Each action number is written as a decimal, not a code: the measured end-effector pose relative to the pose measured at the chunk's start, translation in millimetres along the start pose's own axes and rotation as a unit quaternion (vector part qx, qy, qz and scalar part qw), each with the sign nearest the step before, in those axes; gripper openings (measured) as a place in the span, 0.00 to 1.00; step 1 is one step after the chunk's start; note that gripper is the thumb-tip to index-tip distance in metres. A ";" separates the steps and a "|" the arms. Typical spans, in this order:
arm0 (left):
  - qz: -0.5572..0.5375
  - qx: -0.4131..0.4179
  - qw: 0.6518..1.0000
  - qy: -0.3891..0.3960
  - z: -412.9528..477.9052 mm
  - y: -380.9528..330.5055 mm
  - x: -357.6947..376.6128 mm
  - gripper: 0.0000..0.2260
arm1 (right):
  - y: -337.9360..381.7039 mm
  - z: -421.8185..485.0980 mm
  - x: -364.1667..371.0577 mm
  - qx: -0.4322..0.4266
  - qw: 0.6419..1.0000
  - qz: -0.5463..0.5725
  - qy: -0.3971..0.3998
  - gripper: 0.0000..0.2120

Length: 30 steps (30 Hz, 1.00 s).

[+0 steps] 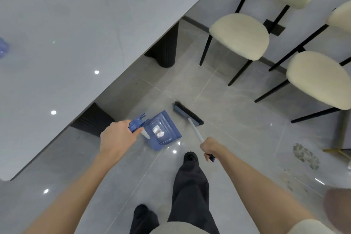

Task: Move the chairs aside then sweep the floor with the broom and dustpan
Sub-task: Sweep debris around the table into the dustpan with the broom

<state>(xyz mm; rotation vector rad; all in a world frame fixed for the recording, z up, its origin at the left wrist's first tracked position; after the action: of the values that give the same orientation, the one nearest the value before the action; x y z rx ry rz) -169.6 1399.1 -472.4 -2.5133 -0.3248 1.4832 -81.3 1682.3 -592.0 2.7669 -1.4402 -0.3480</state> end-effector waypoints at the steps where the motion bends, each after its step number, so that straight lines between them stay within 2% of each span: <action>1: -0.005 -0.003 1.000 0.000 -10.4 16.2 0.6 0.16 | 2.1 -5.7 21.4 -0.002 1.000 -0.015 0.006 0.14; 4: -0.014 -0.008 1.000 0.005 -47.8 63.2 2.5 0.16 | 4.5 -27.1 86.6 0.007 0.999 -0.047 0.020 0.14; 6: -0.013 -0.011 1.000 0.004 -69.4 88.3 2.4 0.17 | 5.8 -41.4 119.3 -0.001 0.999 -0.029 0.026 0.13; 10: -0.012 -0.027 1.000 0.007 -94.9 122.6 2.0 0.16 | 5.6 -69.4 138.8 -0.023 0.999 0.038 0.007 0.14; 13: -0.008 -0.029 1.000 0.007 -107.1 135.3 3.6 0.16 | -1.5 -82.4 132.3 -0.023 0.998 0.048 -0.030 0.09; 15: -0.001 -0.027 1.000 0.006 -112.4 137.0 6.9 0.16 | -10.7 -85.6 124.8 -0.016 0.996 0.065 -0.056 0.07; 18: 0.002 -0.021 1.000 0.010 -118.7 130.7 14.2 0.16 | -27.1 -83.2 112.8 -0.021 0.992 0.094 -0.086 0.11; 21: -0.002 -0.010 1.000 0.007 -120.9 119.3 24.0 0.17 | -46.9 -66.9 96.5 -0.011 0.988 0.107 -0.107 0.08; 24: 0.003 -0.021 1.000 -0.002 -119.6 106.2 34.0 0.17 | -72.9 -47.1 84.8 0.009 0.983 0.139 -0.119 0.11; 30: 0.008 -0.016 1.000 -0.007 -113.8 69.5 60.3 0.17 | -103.4 -33.8 90.6 -0.007 0.991 0.115 -0.075 0.03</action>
<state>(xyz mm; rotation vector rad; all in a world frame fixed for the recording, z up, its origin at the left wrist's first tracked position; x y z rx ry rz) -35.4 1343.0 -488.6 -2.5372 -0.3330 1.5145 59.2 1665.5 -587.3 2.5755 -1.7594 -0.5663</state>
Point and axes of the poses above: each hand's wrist, its own z-axis towards the middle knuckle, its own x-axis out of the palm, y = z × x, the point moved 5 cm from there along z, towards the middle knuckle, and after that the axes turned 11 degrees about y, right-handed, at the moved point
